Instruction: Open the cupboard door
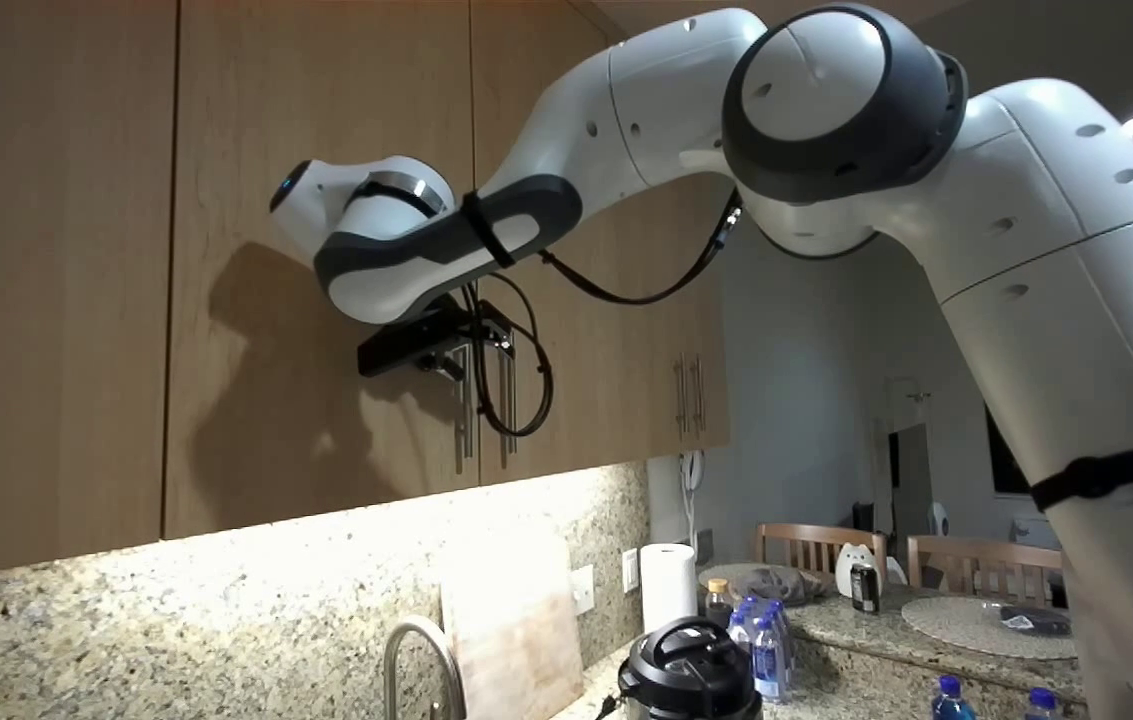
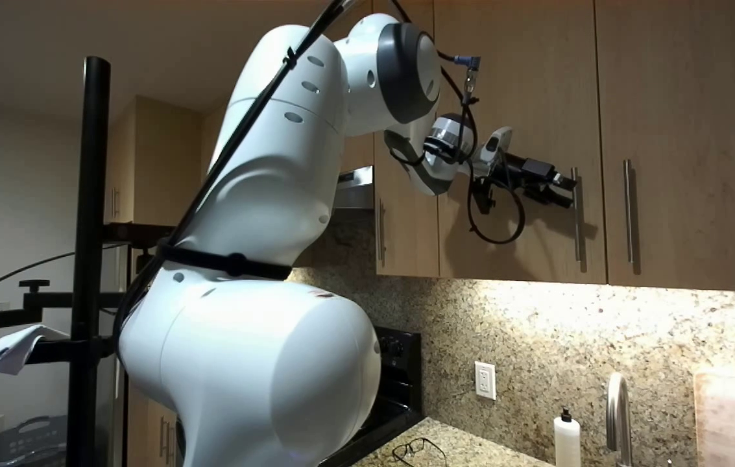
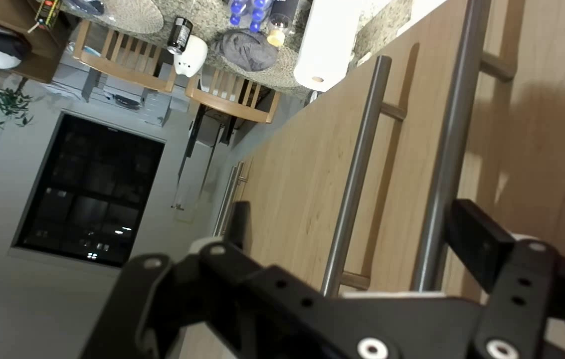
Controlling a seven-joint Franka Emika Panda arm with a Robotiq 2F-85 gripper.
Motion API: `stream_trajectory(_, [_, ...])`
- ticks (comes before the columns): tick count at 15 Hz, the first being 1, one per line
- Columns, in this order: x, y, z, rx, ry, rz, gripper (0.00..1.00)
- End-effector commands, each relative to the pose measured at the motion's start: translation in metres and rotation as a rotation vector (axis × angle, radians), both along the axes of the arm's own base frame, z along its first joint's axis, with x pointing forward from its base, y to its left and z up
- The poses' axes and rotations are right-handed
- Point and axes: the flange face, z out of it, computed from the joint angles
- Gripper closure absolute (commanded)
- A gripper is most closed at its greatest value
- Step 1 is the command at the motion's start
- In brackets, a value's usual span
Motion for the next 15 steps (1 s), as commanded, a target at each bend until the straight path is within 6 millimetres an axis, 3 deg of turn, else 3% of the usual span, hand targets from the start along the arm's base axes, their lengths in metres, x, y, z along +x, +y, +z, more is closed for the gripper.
stream_trajectory(1, [0.026,-0.014,-0.003,-0.048,-0.072,-0.005,0.0])
stream_trajectory(8, [0.014,-0.02,0.006,-0.034,-0.09,0.079,0.0])
stream_trajectory(15, [0.0,-0.033,-0.005,-0.086,-0.134,0.175,0.0])
